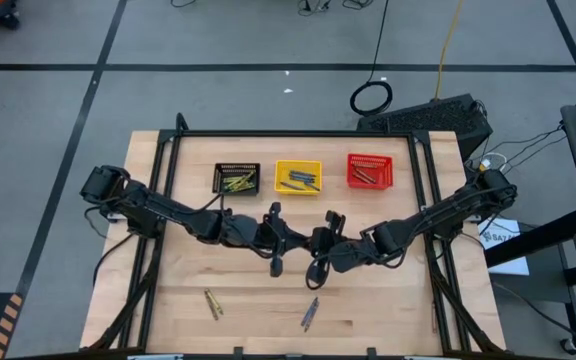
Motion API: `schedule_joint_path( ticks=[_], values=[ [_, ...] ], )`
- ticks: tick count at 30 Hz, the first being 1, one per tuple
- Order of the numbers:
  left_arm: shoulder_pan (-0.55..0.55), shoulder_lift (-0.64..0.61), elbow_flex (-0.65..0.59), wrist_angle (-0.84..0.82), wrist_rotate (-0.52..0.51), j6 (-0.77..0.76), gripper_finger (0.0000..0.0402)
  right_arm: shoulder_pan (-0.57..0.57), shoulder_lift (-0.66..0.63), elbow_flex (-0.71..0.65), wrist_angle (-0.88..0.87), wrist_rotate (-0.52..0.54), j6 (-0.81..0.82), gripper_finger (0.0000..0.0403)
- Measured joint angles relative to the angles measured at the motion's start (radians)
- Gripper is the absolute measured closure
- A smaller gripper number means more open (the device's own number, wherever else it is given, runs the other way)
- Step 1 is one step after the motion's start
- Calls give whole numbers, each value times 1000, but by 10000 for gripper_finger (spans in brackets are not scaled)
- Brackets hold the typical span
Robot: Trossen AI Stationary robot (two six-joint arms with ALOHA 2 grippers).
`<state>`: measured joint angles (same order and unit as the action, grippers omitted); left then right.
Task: Sort crayons
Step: Put the brown crayon into the red bin
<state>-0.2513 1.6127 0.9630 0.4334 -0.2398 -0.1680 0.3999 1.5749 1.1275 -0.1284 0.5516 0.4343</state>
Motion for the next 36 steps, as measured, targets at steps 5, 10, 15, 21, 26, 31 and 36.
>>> schedule_joint_path(
  ticks=[5,10,15,21,26,31,36],
  values=[
    [2,0,0,-2,25,0,374,0,0,1,-13,-2,10,402],
    [4,0,0,-4,63,22,374,0,0,1,-16,-6,10,403],
    [5,0,0,-13,92,26,367,1,0,1,-18,-12,18,403],
    [5,0,0,-19,113,50,320,1,0,1,-20,-13,19,403],
    [4,0,0,-21,109,50,301,-1,0,1,-24,-6,21,402],
    [4,-15,0,-49,95,50,299,-12,0,1,-36,-6,26,402],
    [2,-94,0,-209,-13,54,299,-14,-1,1,-52,2,31,402]
  ],
)
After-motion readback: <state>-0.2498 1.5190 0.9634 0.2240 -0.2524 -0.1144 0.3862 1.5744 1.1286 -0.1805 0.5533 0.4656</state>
